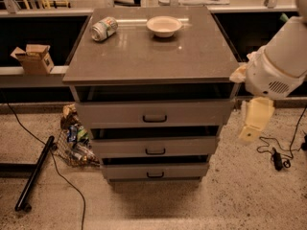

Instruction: Open top drawer

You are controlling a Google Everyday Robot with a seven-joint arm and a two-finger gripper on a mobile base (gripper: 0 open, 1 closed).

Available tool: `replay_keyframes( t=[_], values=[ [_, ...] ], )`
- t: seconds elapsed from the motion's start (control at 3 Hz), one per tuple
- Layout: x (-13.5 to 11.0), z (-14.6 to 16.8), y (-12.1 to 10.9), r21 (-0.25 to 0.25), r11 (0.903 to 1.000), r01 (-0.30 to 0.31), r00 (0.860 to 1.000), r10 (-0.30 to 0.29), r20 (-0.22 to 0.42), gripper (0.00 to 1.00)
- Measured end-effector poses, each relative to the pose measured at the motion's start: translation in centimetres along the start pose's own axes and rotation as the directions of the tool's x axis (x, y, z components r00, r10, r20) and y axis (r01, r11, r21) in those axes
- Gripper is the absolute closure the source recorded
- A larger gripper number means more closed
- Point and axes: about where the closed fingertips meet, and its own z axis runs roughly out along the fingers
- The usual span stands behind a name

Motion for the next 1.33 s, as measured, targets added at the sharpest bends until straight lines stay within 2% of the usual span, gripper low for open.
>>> replay_keyframes(
  t=[0.33,0.67,1.0,1.33],
  values=[
    [0.0,6.9,-0.4,-0.121,0.9927,-0.007,0.997,0.015,0.07,0.0],
    [0.0,6.9,-0.4,-0.121,0.9927,-0.007,0.997,0.015,0.07,0.0],
    [-0.4,8.1,-1.2,-0.097,0.9952,0.007,0.998,-0.001,0.071,0.0],
    [-1.7,11.8,-3.8,-0.062,0.9958,0.068,0.995,-0.062,0.083,0.0]
  ],
)
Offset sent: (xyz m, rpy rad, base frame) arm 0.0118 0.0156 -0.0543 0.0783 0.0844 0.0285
